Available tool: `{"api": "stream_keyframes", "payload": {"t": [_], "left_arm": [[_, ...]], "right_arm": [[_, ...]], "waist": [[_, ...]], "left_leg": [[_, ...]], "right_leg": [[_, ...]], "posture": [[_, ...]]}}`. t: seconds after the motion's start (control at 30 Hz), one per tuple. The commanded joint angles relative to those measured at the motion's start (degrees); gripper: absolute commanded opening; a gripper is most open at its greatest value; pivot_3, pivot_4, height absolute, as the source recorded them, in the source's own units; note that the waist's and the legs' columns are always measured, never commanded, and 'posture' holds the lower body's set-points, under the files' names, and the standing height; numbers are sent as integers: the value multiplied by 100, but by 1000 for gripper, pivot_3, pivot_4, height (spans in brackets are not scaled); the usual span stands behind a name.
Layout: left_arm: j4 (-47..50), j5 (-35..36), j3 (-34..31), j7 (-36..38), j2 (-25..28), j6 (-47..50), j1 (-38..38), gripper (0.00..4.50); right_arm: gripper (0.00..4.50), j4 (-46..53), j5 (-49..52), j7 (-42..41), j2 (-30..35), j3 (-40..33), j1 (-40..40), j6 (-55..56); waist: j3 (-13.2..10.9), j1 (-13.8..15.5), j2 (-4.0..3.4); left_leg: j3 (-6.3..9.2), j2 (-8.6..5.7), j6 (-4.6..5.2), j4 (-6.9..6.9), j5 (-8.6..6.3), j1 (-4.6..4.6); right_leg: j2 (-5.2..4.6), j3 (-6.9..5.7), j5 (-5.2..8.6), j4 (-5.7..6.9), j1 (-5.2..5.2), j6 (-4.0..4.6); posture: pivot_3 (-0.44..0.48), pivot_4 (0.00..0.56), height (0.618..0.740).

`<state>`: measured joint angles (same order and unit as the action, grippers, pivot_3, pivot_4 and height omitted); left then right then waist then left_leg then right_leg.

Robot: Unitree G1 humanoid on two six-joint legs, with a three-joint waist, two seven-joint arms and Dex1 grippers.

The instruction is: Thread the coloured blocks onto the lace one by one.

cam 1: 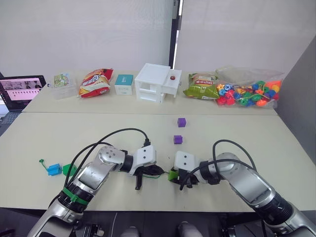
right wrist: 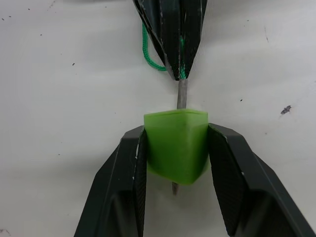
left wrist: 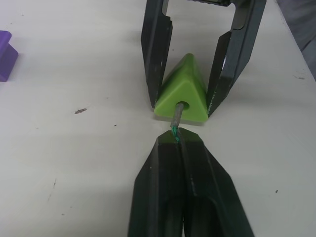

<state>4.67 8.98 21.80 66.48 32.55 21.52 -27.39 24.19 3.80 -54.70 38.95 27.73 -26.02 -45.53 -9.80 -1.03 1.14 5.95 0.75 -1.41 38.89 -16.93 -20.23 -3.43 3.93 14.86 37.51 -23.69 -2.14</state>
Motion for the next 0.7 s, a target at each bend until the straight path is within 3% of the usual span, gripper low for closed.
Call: {"api": "stream_keyframes", "payload": {"t": [0.03,0.7], "left_arm": [[79,-19,-4,22,-18,-53,-109,44],[50,-305,424,32,-300,143,-361,44]], "right_arm": [[1312,-131,-43,112,81,-33,104,-181],[1312,-93,-23,177,50,-43,141,-249]], "waist": [[0,0,0],[0,14,0]], "left_leg": [[0,0,0,0,0,0],[0,-1,0,1,0,0]], "right_leg": [[0,0,0,0,0,0],[0,0,0,-1,3,0]], "posture": [[0,150,740],[0,150,740]]}}
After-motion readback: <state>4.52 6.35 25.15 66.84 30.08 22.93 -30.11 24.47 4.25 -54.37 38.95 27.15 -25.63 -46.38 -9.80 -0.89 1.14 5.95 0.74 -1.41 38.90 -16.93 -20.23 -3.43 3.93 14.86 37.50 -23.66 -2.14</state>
